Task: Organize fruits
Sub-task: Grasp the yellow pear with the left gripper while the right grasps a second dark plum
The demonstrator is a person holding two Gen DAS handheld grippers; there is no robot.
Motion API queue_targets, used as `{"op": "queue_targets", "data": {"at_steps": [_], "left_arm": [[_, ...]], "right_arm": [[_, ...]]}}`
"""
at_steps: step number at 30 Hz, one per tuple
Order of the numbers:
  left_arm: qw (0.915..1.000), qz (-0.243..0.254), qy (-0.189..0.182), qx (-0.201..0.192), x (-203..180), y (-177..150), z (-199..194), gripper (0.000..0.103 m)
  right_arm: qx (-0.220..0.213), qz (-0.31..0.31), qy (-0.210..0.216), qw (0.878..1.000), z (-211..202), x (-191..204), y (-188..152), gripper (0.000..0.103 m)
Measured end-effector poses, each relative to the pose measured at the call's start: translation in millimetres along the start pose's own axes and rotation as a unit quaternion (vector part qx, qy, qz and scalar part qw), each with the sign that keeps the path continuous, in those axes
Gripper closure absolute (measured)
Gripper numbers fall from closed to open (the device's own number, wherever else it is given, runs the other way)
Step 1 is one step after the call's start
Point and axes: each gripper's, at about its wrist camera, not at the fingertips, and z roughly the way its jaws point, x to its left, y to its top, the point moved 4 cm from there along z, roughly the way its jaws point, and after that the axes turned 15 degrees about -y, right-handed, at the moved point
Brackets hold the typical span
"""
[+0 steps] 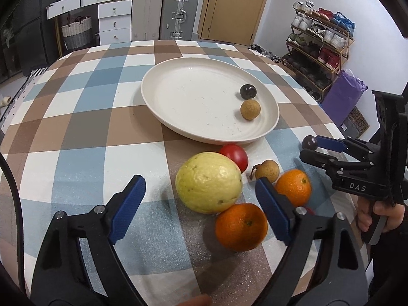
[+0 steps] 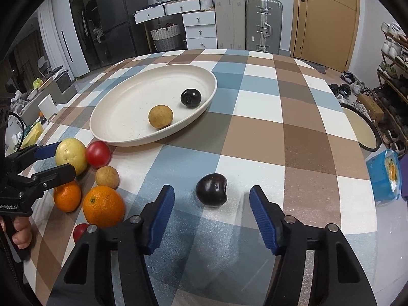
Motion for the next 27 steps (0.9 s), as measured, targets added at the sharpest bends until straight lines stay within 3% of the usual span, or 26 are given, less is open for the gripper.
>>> {"op": "queue_targets", "data": {"at_steps": [9, 13, 20, 27], "left_arm": [[0.9998, 0.008, -0.019, 0.004, -2, 0, 4, 0.044], [0.9997, 0.009, -0.024, 0.002, -2, 1, 4, 0.052], [0.9996, 0.013, -0.024, 0.000, -2, 0, 2, 0.053], [0.9993, 0.011, -0.032, -0.017, -2, 5, -8, 0.053]], "right_arm": [[-0.001, -0.007, -0.006, 1.000, -1, 2, 0, 0.049], [-0.003, -0.010, -0.008, 1.000, -1, 5, 0, 0.057], [-0.003, -0.024, -0.015, 1.000, 0, 10, 1, 0.061], [-0.010, -0.034, -0.025, 0.999, 0, 10, 2, 0.077]]}}
